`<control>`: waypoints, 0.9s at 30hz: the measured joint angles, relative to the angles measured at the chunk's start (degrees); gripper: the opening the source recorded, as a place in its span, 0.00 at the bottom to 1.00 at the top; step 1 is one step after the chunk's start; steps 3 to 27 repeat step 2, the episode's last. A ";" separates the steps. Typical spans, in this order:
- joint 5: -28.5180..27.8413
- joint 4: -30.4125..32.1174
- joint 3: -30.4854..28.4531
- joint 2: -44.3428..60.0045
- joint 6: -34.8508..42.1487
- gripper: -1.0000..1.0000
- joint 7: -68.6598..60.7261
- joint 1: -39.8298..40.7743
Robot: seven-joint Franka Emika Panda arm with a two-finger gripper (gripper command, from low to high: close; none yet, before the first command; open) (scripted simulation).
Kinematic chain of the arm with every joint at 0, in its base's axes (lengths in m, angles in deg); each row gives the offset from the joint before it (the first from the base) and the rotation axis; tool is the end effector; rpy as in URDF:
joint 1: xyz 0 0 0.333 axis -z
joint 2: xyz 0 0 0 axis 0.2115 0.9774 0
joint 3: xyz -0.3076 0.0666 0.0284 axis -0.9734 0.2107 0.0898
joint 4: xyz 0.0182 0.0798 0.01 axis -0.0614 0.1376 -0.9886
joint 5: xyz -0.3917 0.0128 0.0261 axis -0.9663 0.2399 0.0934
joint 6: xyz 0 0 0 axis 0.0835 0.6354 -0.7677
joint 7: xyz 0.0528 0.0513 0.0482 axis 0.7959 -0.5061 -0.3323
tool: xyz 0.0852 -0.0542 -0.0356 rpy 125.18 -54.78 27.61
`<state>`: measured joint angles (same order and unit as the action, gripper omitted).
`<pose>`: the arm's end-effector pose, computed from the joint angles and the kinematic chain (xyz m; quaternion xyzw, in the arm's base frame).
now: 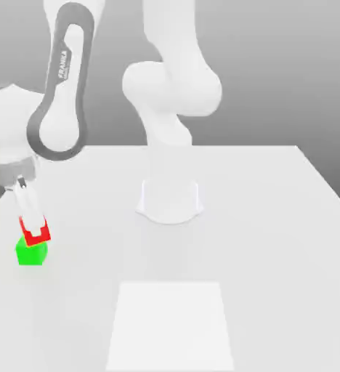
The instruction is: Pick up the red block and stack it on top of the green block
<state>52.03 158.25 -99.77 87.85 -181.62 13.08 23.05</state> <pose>0.2137 -0.3001 0.1883 -0.5879 0.8068 0.0278 0.0515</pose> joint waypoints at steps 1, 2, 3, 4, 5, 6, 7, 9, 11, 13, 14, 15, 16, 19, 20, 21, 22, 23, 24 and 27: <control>0.28 -0.03 0.08 0.50 -0.43 0.00 -0.20 0.03; 0.43 -0.04 0.14 0.96 -0.88 0.00 -0.31 0.07; 0.43 -0.04 0.14 0.96 -0.88 0.00 -0.31 0.07; 0.43 -0.04 0.14 0.96 -0.88 0.00 -0.31 0.07; 0.43 -0.04 0.14 0.96 -0.88 0.00 -0.31 0.07; 0.43 -0.04 0.14 0.96 -0.88 0.00 -0.31 0.07; 0.43 -0.04 0.14 0.96 -0.88 0.00 -0.31 0.07; 0.43 -0.04 0.14 0.96 -0.88 0.00 -0.31 0.07; 0.43 -0.04 0.14 0.96 -0.88 0.00 -0.31 0.07; 0.43 -0.04 0.14 0.96 -0.88 0.00 -0.31 0.07; 0.43 -0.04 0.14 0.96 -0.88 0.00 -0.31 0.07; 0.43 -0.04 0.14 0.96 -0.88 0.00 -0.31 0.07; 0.43 -0.04 0.14 0.96 -0.88 0.00 -0.31 0.07; 0.43 -0.04 0.14 0.96 -0.88 0.00 -0.31 0.07; 0.43 -0.04 0.14 0.96 -0.88 0.00 -0.31 0.07; 0.43 -0.04 0.14 0.96 -0.88 0.00 -0.31 0.07; 0.43 -0.04 0.14 0.96 -0.88 0.00 -0.31 0.07; 0.43 -0.04 0.14 0.96 -0.88 0.00 -0.31 0.07; 0.43 -0.04 0.14 0.96 -0.88 0.00 -0.31 0.07; 0.43 -0.04 0.14 0.96 -0.88 0.00 -0.31 0.07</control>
